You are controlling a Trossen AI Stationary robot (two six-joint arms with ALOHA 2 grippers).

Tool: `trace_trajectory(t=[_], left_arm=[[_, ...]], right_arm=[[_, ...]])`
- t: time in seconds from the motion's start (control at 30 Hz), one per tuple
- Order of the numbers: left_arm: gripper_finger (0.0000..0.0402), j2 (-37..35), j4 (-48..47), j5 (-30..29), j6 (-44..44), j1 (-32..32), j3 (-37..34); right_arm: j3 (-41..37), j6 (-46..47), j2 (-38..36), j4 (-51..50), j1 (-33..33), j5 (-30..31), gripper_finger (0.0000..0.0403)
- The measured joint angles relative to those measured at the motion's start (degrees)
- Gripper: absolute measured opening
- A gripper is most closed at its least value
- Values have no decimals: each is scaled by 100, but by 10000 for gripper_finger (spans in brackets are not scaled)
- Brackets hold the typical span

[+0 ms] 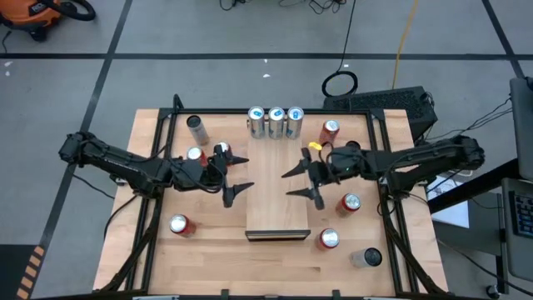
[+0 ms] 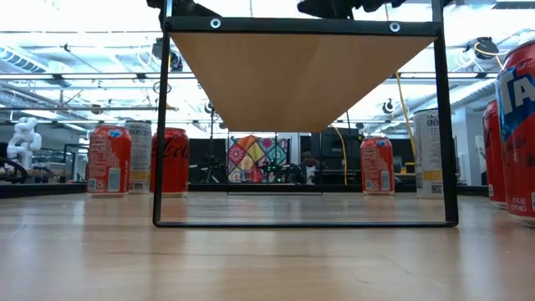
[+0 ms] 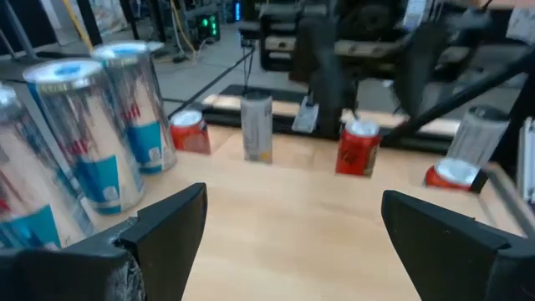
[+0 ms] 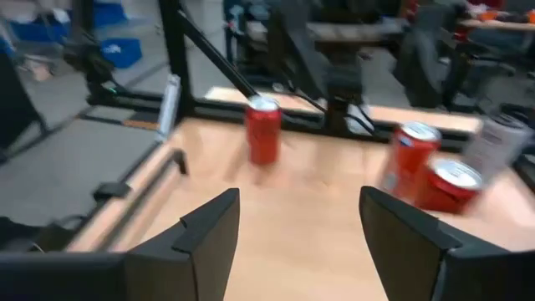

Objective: Place canned beverage on shelf
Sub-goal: Put the middle red soda can on the shelf

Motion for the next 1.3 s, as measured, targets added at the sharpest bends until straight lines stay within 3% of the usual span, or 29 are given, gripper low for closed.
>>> trace_trajectory(t=[0.57,0.77,0.93,1.3], left_arm=[[361,799,81,-58,-99,-16,0],[361,672,-55,-49,-250,-105,4],[361,295,-1182,198,-691,-559,15],[361,-348,-2285,-741,-1288,-1707,15]], right_arm=[[0,467,1237,1906,579,4,216],[0,676,1365,2036,708,647,216],[0,846,1364,2148,832,748,216],[0,1338,1360,2575,919,754,216]])
